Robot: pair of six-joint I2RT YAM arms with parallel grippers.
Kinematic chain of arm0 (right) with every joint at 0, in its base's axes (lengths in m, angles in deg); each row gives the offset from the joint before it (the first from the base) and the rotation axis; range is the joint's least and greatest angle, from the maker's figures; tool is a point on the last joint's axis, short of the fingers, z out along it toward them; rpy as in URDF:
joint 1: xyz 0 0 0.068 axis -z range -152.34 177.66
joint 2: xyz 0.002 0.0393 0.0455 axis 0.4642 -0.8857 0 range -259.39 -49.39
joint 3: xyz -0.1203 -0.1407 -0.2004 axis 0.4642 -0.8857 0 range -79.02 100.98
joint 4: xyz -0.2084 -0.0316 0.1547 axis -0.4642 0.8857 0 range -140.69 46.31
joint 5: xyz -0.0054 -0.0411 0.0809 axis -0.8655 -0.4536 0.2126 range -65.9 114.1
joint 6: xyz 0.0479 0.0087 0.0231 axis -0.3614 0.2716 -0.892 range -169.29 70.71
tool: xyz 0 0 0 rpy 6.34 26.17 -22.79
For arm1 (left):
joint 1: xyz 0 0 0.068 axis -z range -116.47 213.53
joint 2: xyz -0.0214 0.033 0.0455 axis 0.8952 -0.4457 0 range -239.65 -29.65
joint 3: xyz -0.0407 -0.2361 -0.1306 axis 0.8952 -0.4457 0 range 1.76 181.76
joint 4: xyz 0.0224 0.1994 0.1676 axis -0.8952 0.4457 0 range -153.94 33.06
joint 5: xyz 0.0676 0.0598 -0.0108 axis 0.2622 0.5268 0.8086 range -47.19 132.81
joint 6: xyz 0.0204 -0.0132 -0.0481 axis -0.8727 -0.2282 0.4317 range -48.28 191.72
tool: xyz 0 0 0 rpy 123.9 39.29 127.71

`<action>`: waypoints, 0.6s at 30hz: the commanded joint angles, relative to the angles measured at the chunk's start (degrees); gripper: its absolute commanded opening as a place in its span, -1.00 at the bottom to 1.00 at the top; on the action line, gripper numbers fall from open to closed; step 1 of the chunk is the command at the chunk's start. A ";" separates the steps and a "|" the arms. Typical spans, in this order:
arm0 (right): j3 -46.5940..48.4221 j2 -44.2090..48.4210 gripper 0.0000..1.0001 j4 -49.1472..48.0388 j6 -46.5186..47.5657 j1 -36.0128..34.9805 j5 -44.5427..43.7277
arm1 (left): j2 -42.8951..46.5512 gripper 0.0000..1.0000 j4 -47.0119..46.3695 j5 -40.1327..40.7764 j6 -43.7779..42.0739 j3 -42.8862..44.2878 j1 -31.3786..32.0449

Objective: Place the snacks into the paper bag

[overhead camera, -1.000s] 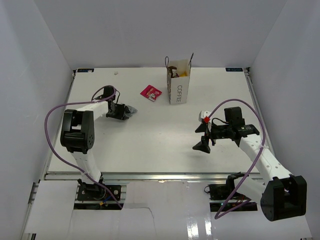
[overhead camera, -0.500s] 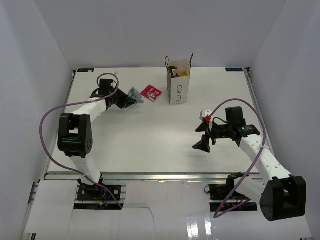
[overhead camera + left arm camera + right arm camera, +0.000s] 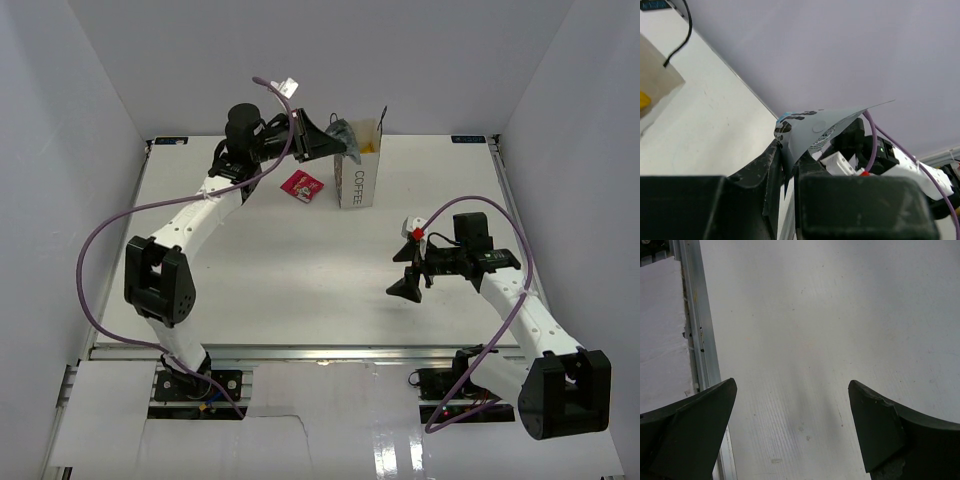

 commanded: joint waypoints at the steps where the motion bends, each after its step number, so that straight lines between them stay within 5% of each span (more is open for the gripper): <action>1: 0.18 0.39 0.96 -1.82 -0.54 0.59 1.86 | -3.13 -1.00 -0.96 4.25 -0.93 4.53 0.19; 6: -0.61 0.83 0.96 -2.61 -1.33 0.95 1.77 | -13.29 -1.00 7.35 9.17 -2.07 18.75 2.39; 12: -1.22 1.79 0.96 -3.05 -1.94 1.91 1.77 | -22.64 -1.00 23.45 25.85 -4.97 38.18 3.97; 18: -2.28 2.32 0.96 -3.84 -2.56 2.44 2.12 | -22.65 -0.87 26.11 35.29 -7.17 38.91 5.20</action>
